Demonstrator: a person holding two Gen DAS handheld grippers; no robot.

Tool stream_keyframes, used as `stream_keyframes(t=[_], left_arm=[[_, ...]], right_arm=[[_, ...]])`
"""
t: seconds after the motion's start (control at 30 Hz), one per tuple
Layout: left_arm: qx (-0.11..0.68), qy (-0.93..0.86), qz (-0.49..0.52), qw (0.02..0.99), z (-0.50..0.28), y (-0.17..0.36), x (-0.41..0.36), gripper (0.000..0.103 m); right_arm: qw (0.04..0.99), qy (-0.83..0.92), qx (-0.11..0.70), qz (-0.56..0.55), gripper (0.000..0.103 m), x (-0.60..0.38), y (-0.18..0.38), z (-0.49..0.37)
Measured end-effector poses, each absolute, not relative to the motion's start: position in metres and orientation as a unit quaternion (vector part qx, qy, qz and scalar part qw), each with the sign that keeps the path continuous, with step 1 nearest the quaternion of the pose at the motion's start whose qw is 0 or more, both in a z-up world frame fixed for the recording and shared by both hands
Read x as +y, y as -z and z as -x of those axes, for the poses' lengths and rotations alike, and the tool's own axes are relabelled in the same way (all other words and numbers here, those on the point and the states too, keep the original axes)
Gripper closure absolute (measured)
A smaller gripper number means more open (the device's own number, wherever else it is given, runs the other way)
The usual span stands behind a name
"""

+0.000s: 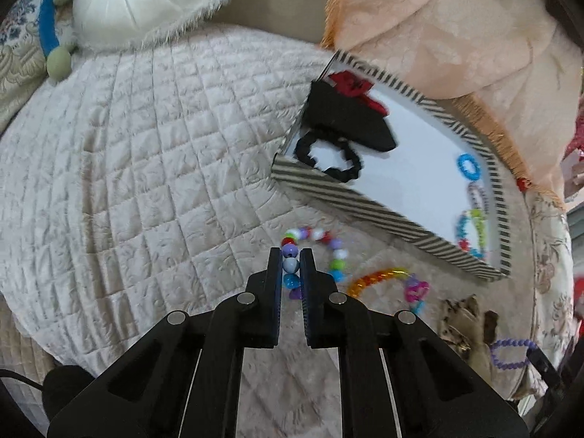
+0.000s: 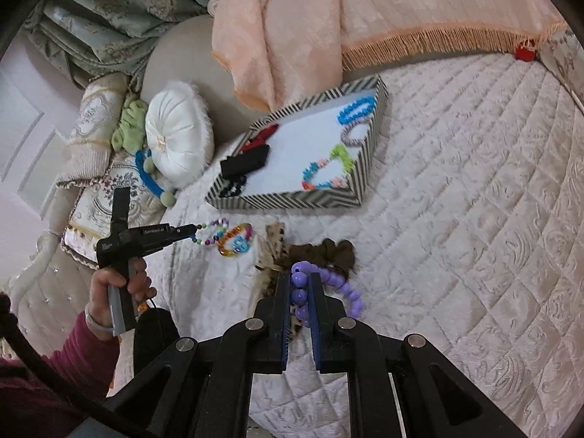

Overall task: Organize jewelry
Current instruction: 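Grasp the multicolour bead bracelet with the left tool while the right tool holds the purple bracelet, then carry the multicolour bracelet toward the tray with the left tool while the right tool drops the purple bracelet in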

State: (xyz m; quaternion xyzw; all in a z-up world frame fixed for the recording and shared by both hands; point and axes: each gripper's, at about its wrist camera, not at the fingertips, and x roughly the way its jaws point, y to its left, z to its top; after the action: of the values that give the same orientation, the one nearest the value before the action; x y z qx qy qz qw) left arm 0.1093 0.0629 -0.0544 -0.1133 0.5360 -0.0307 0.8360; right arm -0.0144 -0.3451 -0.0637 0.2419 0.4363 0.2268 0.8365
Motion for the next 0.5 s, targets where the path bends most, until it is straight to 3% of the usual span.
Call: stream_keyframes(t=[0.5], left_arm=[[0.485, 0.063, 0.089, 0.868, -0.090, -0.015, 0.047, 0.095]], right_arm=[[0.852, -0.235, 0.404, -0.237, 0.094, -0.337, 0.028, 0.010]])
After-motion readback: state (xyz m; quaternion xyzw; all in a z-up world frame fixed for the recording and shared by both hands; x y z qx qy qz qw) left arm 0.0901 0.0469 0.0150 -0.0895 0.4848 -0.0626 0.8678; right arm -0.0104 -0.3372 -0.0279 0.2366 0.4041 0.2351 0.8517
